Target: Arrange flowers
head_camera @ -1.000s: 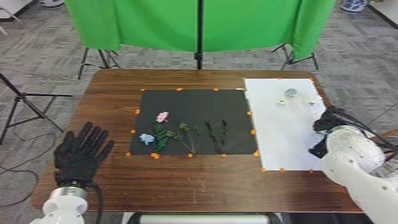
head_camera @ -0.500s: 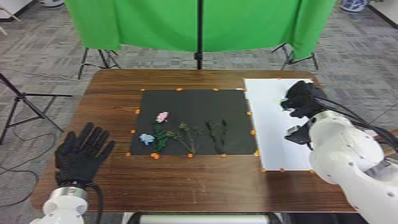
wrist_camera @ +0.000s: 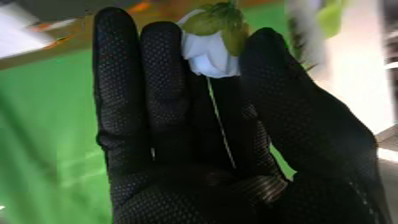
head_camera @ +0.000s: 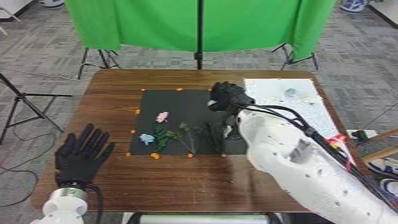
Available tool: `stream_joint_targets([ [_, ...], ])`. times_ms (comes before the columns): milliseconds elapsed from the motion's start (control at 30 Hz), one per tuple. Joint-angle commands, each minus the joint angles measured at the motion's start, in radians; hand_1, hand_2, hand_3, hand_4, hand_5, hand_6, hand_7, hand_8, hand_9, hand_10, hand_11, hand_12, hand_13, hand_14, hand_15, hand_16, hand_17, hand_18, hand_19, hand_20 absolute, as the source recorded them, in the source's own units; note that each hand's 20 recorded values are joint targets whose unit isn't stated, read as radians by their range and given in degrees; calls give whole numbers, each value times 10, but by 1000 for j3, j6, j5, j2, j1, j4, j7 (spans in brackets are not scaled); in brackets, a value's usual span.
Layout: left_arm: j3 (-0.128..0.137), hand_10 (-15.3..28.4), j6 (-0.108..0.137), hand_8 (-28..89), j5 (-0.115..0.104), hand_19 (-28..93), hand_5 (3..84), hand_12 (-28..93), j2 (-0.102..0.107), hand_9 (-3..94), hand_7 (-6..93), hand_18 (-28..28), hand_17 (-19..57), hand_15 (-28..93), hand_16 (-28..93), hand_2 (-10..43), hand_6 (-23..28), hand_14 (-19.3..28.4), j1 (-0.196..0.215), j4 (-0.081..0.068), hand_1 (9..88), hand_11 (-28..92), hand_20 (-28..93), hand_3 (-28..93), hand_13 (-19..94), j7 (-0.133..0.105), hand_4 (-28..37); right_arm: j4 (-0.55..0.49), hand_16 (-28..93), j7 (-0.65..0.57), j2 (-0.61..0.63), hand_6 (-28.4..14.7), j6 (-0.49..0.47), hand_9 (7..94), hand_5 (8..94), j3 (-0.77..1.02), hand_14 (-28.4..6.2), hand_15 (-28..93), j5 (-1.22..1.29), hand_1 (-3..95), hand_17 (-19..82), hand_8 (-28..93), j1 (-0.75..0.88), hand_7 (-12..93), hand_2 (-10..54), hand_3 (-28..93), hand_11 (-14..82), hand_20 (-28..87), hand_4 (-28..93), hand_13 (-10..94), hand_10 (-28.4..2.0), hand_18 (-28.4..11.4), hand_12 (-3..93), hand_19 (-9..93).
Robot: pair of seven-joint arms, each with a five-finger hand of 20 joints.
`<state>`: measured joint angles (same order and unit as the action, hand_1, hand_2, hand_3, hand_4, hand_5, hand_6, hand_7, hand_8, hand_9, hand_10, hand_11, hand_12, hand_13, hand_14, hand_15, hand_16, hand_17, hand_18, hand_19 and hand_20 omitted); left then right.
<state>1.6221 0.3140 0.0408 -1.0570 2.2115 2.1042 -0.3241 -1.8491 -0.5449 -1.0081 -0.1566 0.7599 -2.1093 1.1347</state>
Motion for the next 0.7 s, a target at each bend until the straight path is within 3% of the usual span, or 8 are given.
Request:
stream_joint_targets([
  [33, -15, 140, 10, -121, -7, 294, 419, 94, -3, 355, 183, 121, -43, 356, -62, 149, 58, 130, 9, -6, 277, 238, 129, 746, 272, 7, -283, 102, 281, 89, -129, -78, -61, 550, 614, -156, -124, 501, -76, 534, 467, 86, -149, 221, -24, 708, 324, 63, -280, 531, -196, -108, 285, 667],
  [233, -21, 139, 15, -115, -4, 287, 417, 96, 5, 353, 172, 121, -42, 336, -56, 152, 59, 129, -8, -14, 276, 222, 130, 743, 271, 8, -283, 154, 277, 89, -143, -75, -101, 539, 601, -240, -124, 496, -123, 522, 463, 77, -185, 221, -24, 722, 330, 68, -280, 525, -196, -109, 272, 656],
  [400, -21, 139, 10, -111, -8, 282, 416, 101, 12, 352, 169, 120, -41, 324, -47, 154, 59, 128, 1, -7, 277, 212, 131, 742, 272, -2, -283, 155, 270, 70, -142, -75, -122, 531, 594, -276, -129, 497, -148, 516, 458, 66, -187, 222, -23, 726, 334, 76, -280, 521, -196, -114, 261, 655],
  [500, -24, 139, 17, -110, -3, 278, 416, 104, 9, 351, 166, 120, -40, 317, -44, 154, 60, 129, -31, -26, 277, 208, 132, 741, 270, 17, -283, 186, 262, 80, -165, -75, -137, 527, 592, -263, -132, 498, -169, 513, 453, 58, -183, 220, -21, 723, 335, 82, -278, 516, -197, -117, 256, 652],
  [700, -25, 138, 13, -107, -2, 271, 415, 109, 2, 350, 160, 119, -39, 298, -34, 155, 61, 128, -28, -30, 276, 196, 135, 742, 269, 20, -283, 163, 208, 86, -170, -72, -149, 515, 575, -233, -143, 519, -169, 478, 444, 5, -165, 221, -15, 737, 335, 105, -263, 507, -200, -122, 248, 646],
])
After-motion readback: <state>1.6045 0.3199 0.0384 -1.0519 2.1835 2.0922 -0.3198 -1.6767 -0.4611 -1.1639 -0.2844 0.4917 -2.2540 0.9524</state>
